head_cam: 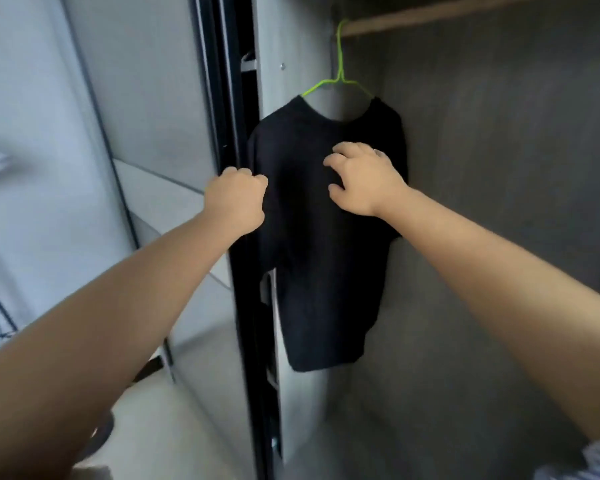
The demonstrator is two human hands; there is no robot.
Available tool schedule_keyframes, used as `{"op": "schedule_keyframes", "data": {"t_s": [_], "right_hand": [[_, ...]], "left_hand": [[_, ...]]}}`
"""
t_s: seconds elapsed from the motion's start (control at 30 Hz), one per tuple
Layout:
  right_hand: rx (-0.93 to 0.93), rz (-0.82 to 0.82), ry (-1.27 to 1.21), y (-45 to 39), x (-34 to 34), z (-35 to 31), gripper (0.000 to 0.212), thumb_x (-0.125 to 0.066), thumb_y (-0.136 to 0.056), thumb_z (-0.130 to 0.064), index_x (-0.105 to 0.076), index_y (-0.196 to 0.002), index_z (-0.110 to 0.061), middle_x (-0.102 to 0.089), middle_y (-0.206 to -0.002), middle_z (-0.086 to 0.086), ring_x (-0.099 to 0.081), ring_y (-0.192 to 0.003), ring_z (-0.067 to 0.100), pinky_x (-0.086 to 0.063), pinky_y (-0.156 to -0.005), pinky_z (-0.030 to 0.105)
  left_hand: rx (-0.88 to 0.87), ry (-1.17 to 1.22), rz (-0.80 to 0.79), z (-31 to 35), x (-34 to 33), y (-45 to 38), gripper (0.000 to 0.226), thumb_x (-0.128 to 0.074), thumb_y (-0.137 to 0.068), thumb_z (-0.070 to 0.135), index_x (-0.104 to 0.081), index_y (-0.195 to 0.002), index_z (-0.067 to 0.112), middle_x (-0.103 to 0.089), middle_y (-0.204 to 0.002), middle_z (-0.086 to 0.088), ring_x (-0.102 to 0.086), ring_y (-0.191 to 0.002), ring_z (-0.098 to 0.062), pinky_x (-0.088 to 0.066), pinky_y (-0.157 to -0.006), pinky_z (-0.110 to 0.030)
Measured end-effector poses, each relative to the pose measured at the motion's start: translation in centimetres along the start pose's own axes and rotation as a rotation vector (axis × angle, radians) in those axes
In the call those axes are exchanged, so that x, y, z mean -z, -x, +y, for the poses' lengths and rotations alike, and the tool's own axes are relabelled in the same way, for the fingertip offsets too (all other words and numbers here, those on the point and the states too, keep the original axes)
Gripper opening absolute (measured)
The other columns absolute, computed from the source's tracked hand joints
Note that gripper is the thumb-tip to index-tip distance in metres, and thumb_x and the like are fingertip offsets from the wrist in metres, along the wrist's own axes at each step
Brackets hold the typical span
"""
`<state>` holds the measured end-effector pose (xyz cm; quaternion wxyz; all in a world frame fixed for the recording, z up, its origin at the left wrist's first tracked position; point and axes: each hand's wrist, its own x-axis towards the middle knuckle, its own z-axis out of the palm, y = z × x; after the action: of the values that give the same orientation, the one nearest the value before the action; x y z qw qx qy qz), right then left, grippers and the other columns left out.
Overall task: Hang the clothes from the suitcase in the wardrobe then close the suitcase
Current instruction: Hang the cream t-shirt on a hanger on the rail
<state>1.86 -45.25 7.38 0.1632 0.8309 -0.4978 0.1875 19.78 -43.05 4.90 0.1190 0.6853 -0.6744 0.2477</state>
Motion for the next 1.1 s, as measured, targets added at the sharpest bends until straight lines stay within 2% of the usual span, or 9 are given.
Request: {"op": "schedule_keyframes", "data": {"t_s": [0.17,0.33,0.43,0.5,0.6,0.83,0.9,1.0,1.1], "right_hand": [[0.199,-0.108,-0.143,3.1,-4.1,-9.4,0.042,-0.046,-0.091,-0.022,-0.046,-0.132,-0.011,-0.04,-0.14,0.009,-0.035,-0.129,0.028,-0.032,-0.102,0.039],[0.359,-0.258,-0.246,6.4,-8.6,-19.8,0.042,-0.044,-0.092,-0.021,-0.046,-0.133,-0.011,-0.041,-0.139,0.011,-0.036,-0.129,0.029,-0.032,-0.104,0.037],[0.412,-0.329,-0.306,8.7,-11.5,-27.2,0.04,-0.044,-0.092,-0.021,-0.049,-0.13,-0.01,-0.044,-0.136,0.013,-0.039,-0.126,0.03,-0.033,-0.101,0.036],[0.422,-0.376,-0.353,10.3,-13.4,-32.0,0.038,-0.045,-0.092,-0.019,-0.051,-0.128,-0.009,-0.046,-0.133,0.013,-0.041,-0.123,0.029,-0.034,-0.099,0.035],[0.395,-0.459,-0.427,13.3,-16.7,-39.5,0.037,-0.045,-0.092,-0.017,-0.053,-0.126,-0.008,-0.049,-0.13,0.013,-0.043,-0.122,0.029,-0.037,-0.099,0.036],[0.286,-0.706,-0.576,24.0,-25.9,-53.5,0.031,-0.048,-0.091,-0.014,-0.059,-0.119,-0.005,-0.054,-0.125,0.014,-0.051,-0.113,0.03,-0.041,-0.096,0.033],[0.249,-0.821,-0.576,28.4,-28.6,-55.5,0.029,-0.048,-0.09,-0.013,-0.06,-0.115,-0.004,-0.056,-0.121,0.015,-0.054,-0.108,0.031,-0.043,-0.093,0.033],[0.237,-0.965,-0.558,35.1,-33.9,-58.1,0.028,-0.046,-0.09,-0.01,-0.062,-0.11,0.0,-0.058,-0.114,0.018,-0.055,-0.104,0.034,-0.044,-0.09,0.038],[0.187,-1.104,-0.538,41.9,-39.1,-59.3,0.029,-0.044,-0.09,-0.011,-0.061,-0.113,-0.003,-0.058,-0.116,0.014,-0.054,-0.106,0.031,-0.045,-0.089,0.034]], "left_hand": [[0.125,-0.054,-0.155,-6.1,-1.7,10.6,0.03,-0.045,-0.084,0.002,-0.055,-0.113,0.002,-0.055,-0.114,-0.018,-0.048,-0.11,-0.035,-0.041,-0.079,-0.036],[0.285,-0.06,-0.33,-13.2,-4.2,20.6,0.032,-0.041,-0.09,0.01,-0.054,-0.12,0.006,-0.052,-0.12,-0.015,-0.044,-0.115,-0.032,-0.039,-0.089,-0.037],[0.349,-0.058,-0.392,-18.0,-6.2,27.3,0.026,-0.039,-0.093,0.014,-0.057,-0.108,0.003,-0.055,-0.11,-0.015,-0.048,-0.108,-0.032,-0.039,-0.082,-0.037],[0.379,-0.047,-0.44,-21.2,-7.7,31.2,0.026,-0.038,-0.093,0.015,-0.057,-0.103,0.001,-0.055,-0.106,-0.016,-0.049,-0.104,-0.033,-0.037,-0.076,-0.035],[0.415,-0.025,-0.546,-26.0,-10.0,37.7,0.029,-0.038,-0.094,0.018,-0.058,-0.11,0.003,-0.055,-0.109,-0.016,-0.049,-0.106,-0.034,-0.036,-0.075,-0.034],[0.534,0.115,-0.793,-34.2,-17.2,54.1,0.036,-0.036,-0.097,0.026,-0.057,-0.115,0.004,-0.055,-0.12,-0.019,-0.05,-0.112,-0.037,-0.043,-0.088,-0.04],[0.549,0.177,-0.843,-34.7,-19.3,58.2,0.035,-0.037,-0.097,0.025,-0.059,-0.111,0.002,-0.058,-0.115,-0.021,-0.054,-0.107,-0.038,-0.044,-0.086,-0.04],[0.6,0.289,-0.93,-35.2,-23.6,65.3,0.031,-0.038,-0.096,0.019,-0.06,-0.097,-0.002,-0.059,-0.103,-0.02,-0.056,-0.094,-0.035,-0.041,-0.071,-0.034],[0.664,0.358,-1.031,-34.3,-28.1,72.8,0.027,-0.038,-0.095,0.015,-0.05,-0.076,0.001,-0.057,-0.091,-0.023,-0.051,-0.081,-0.033,-0.037,-0.064,-0.036]]}}
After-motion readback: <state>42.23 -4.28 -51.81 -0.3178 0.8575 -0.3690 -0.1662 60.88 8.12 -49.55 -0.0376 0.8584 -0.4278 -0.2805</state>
